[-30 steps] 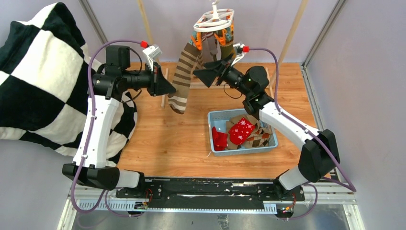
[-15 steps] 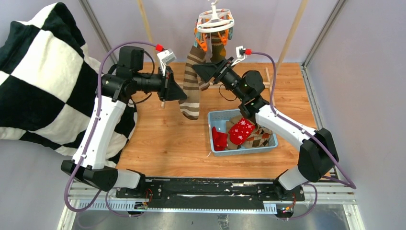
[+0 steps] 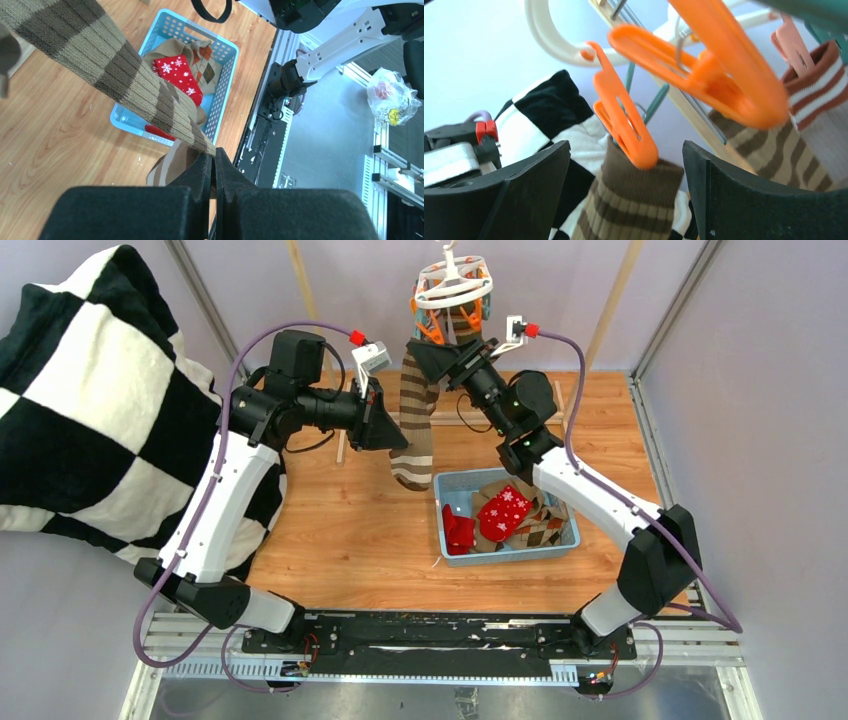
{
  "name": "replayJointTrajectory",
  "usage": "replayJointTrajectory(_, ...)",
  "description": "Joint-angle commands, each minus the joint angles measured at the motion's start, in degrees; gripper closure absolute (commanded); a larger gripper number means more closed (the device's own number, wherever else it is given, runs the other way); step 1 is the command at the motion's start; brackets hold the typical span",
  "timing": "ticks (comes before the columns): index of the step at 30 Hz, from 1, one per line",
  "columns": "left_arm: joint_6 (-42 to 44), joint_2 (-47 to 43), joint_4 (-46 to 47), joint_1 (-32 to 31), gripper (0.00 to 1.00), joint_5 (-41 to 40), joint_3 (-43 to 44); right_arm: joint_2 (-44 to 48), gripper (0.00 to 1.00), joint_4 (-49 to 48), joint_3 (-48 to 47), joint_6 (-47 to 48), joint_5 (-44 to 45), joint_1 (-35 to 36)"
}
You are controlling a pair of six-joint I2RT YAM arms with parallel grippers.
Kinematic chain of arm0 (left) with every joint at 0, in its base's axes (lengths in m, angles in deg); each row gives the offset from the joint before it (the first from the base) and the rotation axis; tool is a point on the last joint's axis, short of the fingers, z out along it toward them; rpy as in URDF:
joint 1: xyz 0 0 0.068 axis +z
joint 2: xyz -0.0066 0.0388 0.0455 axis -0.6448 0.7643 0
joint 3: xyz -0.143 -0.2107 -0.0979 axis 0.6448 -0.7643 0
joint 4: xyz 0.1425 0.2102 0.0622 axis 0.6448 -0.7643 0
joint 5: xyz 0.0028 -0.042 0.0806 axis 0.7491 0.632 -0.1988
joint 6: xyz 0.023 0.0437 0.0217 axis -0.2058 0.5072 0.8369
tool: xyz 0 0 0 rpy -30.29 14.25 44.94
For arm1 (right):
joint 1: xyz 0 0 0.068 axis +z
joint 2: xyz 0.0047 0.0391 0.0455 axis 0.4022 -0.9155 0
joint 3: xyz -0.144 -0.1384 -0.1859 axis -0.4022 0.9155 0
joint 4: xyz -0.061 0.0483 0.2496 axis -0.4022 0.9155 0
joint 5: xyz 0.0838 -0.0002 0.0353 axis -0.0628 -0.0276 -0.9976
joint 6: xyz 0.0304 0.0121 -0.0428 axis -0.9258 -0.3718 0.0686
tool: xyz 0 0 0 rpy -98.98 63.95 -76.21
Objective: Remove the socks clipped to the hanger
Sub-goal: Remove the sock from the hanger.
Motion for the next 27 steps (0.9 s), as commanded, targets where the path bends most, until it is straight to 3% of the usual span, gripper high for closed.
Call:
replayJointTrajectory(1,0.4,0.4,-0.6,-0.7,1.00,-0.6,0.8,-3.6,0.15,-2.2,-5.0,-0.7,3.3,0.4)
replayJointTrajectory(14,1.0,-0.4,-0.6,-0.7,1.00,-1.6,-0.1,-8.9,0.41,-4.1,-12.3,-5.1,3.9,-0.7)
replayJointTrajectory(21,1.2,-0.4,-0.6,-0.7,1.00,-2.4,-0.9,-10.4,0.50,-6.8,-12.8,-8.8,4.0,-1.4)
replayJointTrajectory(27,1.4,-0.8,-0.6,-0.7,1.00,-3.0,-1.2,-10.7,0.63,-10.0,-11.0,-11.6,5.0,-2.1)
